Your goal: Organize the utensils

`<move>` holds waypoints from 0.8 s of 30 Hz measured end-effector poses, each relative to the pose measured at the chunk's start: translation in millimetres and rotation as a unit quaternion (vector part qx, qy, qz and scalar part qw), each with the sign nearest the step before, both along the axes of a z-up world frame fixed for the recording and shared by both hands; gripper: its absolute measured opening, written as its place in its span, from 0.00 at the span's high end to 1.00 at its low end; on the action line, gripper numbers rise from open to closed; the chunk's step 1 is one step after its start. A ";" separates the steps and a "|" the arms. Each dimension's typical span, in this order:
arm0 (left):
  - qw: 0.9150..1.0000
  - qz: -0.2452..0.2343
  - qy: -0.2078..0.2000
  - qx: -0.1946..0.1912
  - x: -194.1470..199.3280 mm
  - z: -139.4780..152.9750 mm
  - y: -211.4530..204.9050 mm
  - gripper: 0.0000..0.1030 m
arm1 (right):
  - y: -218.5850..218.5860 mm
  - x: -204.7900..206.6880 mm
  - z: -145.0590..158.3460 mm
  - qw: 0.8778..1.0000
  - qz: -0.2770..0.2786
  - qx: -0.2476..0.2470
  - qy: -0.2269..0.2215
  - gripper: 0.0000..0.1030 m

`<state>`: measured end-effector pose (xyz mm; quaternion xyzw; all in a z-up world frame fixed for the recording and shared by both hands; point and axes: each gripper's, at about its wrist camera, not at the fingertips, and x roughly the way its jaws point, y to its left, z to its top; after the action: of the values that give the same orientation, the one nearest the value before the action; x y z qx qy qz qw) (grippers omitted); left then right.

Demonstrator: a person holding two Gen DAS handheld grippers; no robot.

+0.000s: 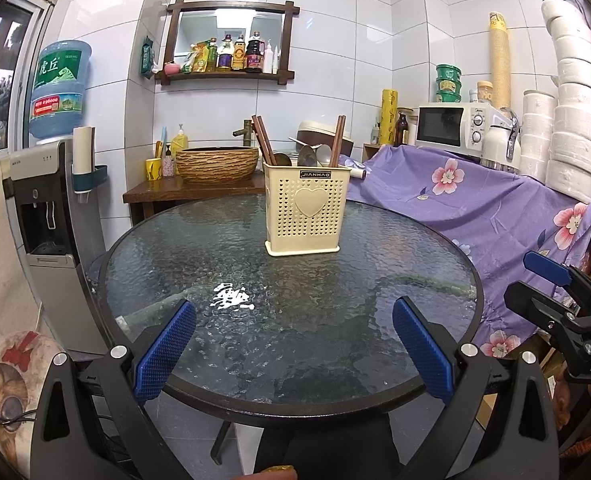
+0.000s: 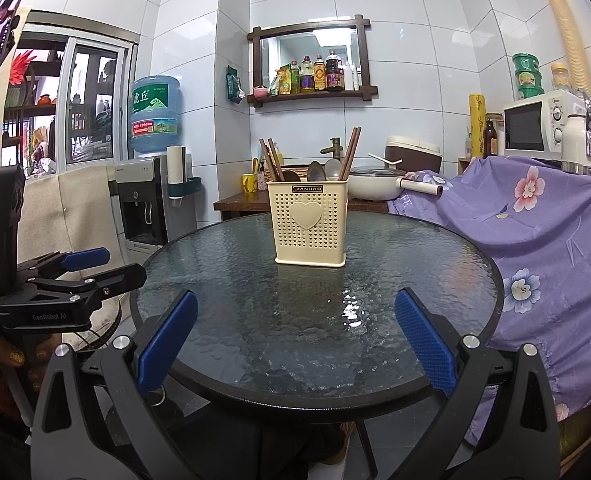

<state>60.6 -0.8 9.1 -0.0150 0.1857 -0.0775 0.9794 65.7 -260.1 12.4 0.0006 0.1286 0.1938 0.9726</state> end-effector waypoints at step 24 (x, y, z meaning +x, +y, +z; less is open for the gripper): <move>1.000 0.003 0.001 -0.008 -0.6 -0.2 -0.5 0.06 | -3.9 3.0 -0.2 1.000 0.004 0.000 0.003 0.05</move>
<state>60.0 -1.4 8.9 -0.0233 0.1865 -0.0764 0.9792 68.7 -264.0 12.2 0.0002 0.1312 0.1973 0.9715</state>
